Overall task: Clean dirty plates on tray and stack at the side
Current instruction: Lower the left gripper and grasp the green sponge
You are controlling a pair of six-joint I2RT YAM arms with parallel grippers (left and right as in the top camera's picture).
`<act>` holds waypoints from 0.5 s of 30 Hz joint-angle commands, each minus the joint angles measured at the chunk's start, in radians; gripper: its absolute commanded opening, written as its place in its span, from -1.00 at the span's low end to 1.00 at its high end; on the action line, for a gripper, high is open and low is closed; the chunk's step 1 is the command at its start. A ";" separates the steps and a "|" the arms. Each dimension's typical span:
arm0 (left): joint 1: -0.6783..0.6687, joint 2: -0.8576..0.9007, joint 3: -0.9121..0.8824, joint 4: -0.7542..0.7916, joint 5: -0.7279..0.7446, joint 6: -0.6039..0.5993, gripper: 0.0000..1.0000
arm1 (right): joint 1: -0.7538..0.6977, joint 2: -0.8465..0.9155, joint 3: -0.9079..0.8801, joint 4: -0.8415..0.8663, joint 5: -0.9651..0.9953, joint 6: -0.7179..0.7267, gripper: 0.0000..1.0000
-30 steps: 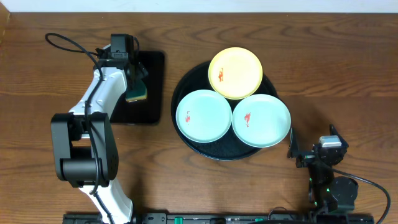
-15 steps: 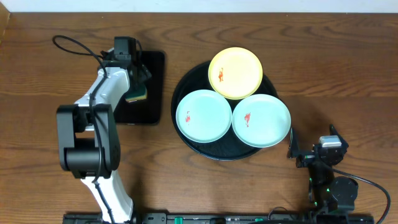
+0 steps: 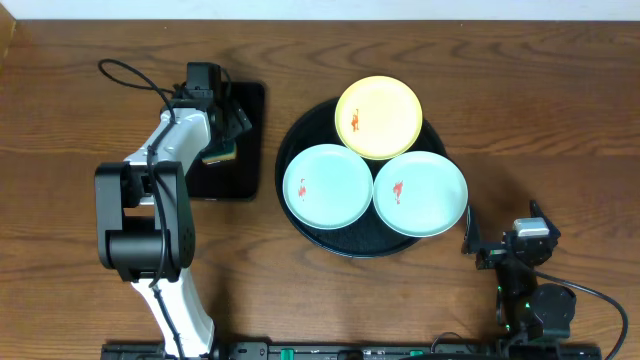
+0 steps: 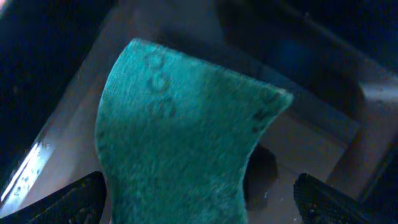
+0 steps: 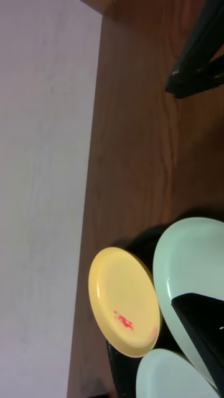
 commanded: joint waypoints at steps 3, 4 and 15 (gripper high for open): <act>0.005 0.034 -0.009 0.016 0.005 0.078 0.93 | -0.006 -0.001 -0.001 -0.004 0.002 -0.010 0.98; 0.005 0.043 -0.009 0.018 0.004 0.078 0.94 | -0.006 -0.001 -0.001 -0.004 0.002 -0.010 0.98; 0.005 0.066 -0.002 0.034 -0.048 0.078 0.28 | -0.006 -0.001 -0.001 -0.004 0.002 -0.010 0.99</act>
